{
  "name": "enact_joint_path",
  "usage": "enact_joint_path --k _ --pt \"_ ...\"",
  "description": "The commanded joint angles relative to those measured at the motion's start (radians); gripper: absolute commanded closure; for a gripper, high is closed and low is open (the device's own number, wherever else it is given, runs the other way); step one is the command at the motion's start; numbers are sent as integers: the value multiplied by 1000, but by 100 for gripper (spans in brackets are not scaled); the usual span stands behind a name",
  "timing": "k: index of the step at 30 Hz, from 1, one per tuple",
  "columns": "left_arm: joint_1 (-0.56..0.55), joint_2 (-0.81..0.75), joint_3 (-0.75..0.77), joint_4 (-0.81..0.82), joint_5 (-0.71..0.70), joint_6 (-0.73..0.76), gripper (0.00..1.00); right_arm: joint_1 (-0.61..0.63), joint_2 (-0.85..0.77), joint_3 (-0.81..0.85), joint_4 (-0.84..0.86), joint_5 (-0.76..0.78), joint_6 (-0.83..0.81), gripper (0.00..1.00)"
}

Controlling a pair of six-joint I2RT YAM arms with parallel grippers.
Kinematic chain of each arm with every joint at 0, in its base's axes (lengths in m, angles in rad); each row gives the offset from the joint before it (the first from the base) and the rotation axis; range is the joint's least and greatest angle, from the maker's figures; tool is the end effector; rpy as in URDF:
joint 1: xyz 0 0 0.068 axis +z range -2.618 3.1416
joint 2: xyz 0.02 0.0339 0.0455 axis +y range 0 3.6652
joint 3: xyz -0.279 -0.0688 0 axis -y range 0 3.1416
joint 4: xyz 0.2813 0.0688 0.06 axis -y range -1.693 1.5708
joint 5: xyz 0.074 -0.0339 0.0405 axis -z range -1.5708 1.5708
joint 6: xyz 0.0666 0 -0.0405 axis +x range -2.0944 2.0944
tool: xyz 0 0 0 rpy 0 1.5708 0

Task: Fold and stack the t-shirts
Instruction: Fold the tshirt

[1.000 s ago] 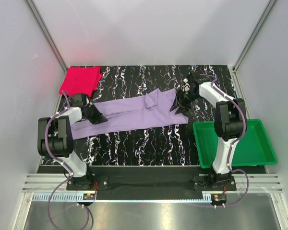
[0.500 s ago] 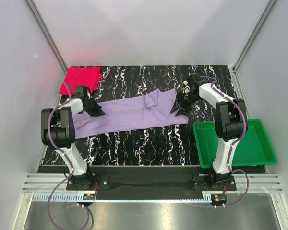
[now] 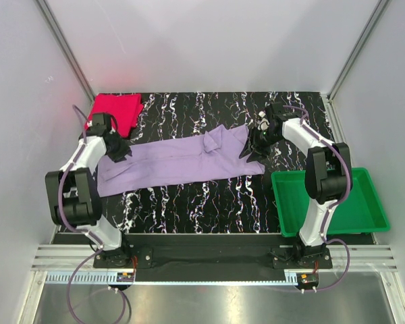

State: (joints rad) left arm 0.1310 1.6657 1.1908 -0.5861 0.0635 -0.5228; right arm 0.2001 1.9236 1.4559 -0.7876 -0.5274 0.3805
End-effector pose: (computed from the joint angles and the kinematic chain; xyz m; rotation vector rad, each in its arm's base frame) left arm 0.3898 0.0471 0.1934 -0.8287 2.5123 -0.2166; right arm 0.4200 0.1194 0.1770 0.1356 2.8654 0.8719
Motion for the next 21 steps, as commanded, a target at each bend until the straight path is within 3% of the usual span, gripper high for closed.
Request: enact_joint_path --k 1,7,11,17,21 --pt "19 -67 -98 -35 -1 -14 66 7 -49 -2 24 -34 3 53" --pt "42 -32 -197 64 96 -60 71 9 -52 -14 21 -37 -2 54" --pt "62 0 -207 109 85 -68 71 7 -55 -23 24 -31 -5 54" --pt "120 77 -148 109 59 -42 71 7 -64 -35 24 -17 -6 54" --pt "159 150 -21 103 24 -8 71 7 -63 -32 13 -10 -9 54"
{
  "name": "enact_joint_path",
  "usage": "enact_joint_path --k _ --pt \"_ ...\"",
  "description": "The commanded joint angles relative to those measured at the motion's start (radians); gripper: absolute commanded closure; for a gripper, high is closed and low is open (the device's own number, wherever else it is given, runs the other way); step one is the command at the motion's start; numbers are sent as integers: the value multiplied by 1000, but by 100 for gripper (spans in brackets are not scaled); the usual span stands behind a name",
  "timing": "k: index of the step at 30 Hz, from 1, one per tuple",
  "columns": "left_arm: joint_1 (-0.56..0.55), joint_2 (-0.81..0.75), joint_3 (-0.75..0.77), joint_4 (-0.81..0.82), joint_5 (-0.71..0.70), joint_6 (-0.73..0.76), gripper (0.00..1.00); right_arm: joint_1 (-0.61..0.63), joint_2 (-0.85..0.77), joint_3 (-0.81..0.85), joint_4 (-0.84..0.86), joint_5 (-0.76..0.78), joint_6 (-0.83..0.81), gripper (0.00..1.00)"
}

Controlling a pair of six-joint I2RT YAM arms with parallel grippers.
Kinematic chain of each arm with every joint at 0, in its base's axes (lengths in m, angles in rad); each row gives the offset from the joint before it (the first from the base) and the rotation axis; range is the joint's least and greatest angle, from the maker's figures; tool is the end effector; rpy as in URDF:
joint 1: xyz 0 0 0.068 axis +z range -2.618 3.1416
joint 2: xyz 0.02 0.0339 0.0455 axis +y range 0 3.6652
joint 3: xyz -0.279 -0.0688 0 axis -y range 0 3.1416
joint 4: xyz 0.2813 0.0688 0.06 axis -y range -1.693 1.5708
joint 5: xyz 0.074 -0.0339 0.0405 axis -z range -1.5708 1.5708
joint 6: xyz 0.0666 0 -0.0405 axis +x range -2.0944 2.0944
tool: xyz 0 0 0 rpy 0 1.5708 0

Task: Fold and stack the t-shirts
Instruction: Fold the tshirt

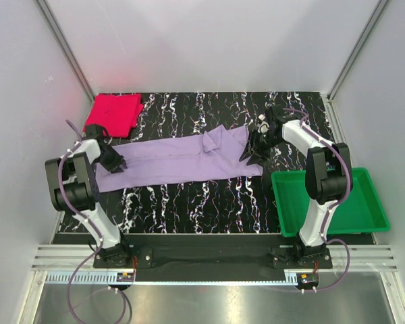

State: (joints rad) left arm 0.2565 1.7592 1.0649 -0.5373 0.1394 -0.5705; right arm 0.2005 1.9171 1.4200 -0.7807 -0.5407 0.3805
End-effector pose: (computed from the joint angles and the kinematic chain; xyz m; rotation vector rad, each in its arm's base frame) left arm 0.3635 0.0858 0.1217 -1.1007 2.5923 -0.2696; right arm 0.4130 0.1189 0.1690 0.1419 2.8863 0.8887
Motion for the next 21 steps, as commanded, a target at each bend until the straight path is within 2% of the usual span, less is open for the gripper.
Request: enact_joint_path --k 1,3,5,9,10,12,16,21 --pt "53 77 139 16 -73 55 71 7 -55 5 6 4 -9 54" --pt "79 118 203 -9 -78 69 71 7 -55 5 8 1 -9 54" --pt "113 87 260 -49 -86 83 70 8 -56 -1 9 -2 -5 54" --pt "151 -15 274 -65 -136 112 62 8 -59 -39 52 -22 14 54" --pt "161 -26 279 -79 -136 113 56 10 -61 -47 57 -25 18 54" --pt "170 -41 274 -95 -181 112 55 13 -61 -64 67 -30 21 53" --pt "179 -79 202 -156 -187 71 52 13 -78 -82 52 19 12 53" --pt "204 -216 -14 -147 -179 3 51 13 -79 -67 -28 169 -22 47"
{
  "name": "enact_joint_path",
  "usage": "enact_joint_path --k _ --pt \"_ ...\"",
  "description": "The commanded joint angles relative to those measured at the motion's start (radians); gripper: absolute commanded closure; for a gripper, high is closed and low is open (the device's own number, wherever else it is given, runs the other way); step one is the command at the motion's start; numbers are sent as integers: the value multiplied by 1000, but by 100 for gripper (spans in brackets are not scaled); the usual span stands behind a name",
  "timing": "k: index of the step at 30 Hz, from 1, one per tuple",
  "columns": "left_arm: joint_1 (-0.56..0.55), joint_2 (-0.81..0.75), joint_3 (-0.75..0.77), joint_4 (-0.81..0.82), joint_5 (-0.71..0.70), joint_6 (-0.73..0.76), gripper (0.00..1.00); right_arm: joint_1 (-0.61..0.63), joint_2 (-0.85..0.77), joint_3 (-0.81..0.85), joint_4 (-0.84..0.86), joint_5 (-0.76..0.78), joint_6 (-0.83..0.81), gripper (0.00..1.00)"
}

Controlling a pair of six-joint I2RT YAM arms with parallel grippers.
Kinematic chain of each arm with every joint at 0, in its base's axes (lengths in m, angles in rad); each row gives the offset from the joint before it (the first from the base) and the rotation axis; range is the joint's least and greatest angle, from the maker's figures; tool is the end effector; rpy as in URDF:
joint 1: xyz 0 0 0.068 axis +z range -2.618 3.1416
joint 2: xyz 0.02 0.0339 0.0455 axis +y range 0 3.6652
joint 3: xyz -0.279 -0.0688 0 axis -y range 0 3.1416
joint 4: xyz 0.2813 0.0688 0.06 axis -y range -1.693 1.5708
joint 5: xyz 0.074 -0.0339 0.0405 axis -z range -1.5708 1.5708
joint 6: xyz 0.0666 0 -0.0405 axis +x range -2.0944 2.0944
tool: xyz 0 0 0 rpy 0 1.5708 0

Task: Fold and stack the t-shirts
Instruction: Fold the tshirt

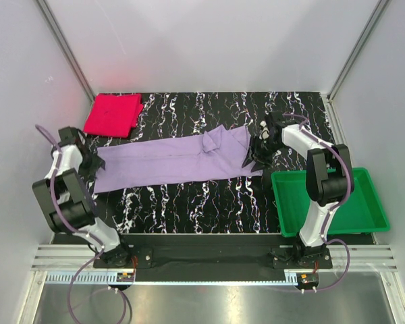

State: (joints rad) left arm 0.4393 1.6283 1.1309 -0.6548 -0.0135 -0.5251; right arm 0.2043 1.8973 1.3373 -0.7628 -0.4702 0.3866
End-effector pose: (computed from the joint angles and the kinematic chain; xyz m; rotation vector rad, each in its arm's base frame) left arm 0.3336 0.1578 0.1821 -1.2661 2.4105 -0.0064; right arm 0.3977 0.1132 0.1499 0.1804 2.9386 0.7812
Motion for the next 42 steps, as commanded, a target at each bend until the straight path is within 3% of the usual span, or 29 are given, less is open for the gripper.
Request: enact_joint_path --k 1,6,11,17,31,35,39,42 --pt "22 -114 -97 -26 -16 -53 51 9 -55 26 -55 123 -28 46" --pt "32 -125 -141 -54 -21 -91 52 9 -29 63 -81 136 -31 41" --pt "39 -84 -118 -102 -137 -154 52 9 -24 69 -56 114 -28 41" --pt "39 5 -48 -85 -134 -184 57 9 -27 45 -29 105 -23 42" --pt "39 134 6 -124 -207 -216 56 10 5 86 -64 142 -40 43" --pt "39 156 -11 -112 -223 -199 65 12 16 91 -67 157 -37 44" --pt "39 157 -7 -109 -233 -179 97 9 37 89 -75 194 -34 45" --pt "39 150 20 -111 -244 -153 100 10 51 89 -76 202 -25 46"
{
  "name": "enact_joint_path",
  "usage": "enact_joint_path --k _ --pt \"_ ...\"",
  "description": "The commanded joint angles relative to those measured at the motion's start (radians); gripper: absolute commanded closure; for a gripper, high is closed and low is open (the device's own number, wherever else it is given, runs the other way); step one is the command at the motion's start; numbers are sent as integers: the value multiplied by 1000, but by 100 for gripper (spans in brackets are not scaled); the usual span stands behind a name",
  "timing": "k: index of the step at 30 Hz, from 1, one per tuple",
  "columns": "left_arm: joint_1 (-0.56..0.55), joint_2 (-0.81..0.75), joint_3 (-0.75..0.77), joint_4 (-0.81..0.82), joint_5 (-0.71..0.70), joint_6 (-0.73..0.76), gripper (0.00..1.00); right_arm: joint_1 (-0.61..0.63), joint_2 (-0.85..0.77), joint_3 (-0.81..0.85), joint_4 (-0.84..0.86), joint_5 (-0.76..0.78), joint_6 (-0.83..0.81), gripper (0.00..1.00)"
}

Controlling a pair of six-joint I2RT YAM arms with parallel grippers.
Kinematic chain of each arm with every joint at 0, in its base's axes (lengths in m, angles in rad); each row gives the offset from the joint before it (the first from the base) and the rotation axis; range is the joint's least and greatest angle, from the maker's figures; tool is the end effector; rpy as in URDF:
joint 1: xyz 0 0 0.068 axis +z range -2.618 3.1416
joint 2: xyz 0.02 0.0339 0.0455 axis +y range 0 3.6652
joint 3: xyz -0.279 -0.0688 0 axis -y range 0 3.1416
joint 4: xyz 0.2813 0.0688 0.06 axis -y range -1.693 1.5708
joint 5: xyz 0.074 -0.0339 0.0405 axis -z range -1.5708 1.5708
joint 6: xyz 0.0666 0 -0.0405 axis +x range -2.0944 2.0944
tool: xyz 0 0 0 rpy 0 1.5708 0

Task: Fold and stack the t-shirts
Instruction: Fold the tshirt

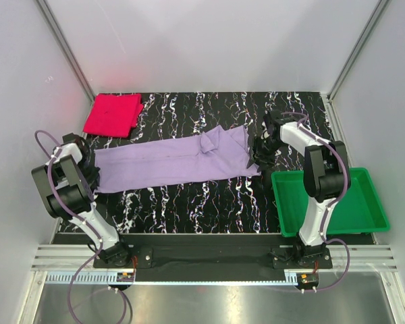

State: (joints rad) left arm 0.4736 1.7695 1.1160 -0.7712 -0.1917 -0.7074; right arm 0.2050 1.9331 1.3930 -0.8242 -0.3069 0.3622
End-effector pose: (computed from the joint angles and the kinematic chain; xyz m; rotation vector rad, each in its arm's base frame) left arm 0.3103 0.1733 0.1257 -1.6674 2.4501 0.2577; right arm 0.4063 0.1050 0.1466 0.1866 2.9786 0.5296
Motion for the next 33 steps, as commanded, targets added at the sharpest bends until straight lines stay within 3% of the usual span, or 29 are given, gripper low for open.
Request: enact_joint_path --k 1,11,20,21,22,25,33 --pt "5 4 41 3 -69 34 100 8 20 35 -19 41 6 46" --pt "-9 -102 22 46 -14 85 100 8 96 135 -90 107 -22 44" --pt "-67 -105 31 53 18 66 100 7 122 127 -66 69 -25 53" --pt "-66 -107 27 56 18 66 100 7 124 127 -59 63 -20 55" --pt "-67 -110 28 55 18 65 100 8 127 130 -64 55 -19 69" --pt "-67 -119 30 43 9 66 100 8 109 139 -76 32 -17 95" --pt "-67 -188 -1 -6 -55 42 100 7 -43 40 -105 -32 17 100"
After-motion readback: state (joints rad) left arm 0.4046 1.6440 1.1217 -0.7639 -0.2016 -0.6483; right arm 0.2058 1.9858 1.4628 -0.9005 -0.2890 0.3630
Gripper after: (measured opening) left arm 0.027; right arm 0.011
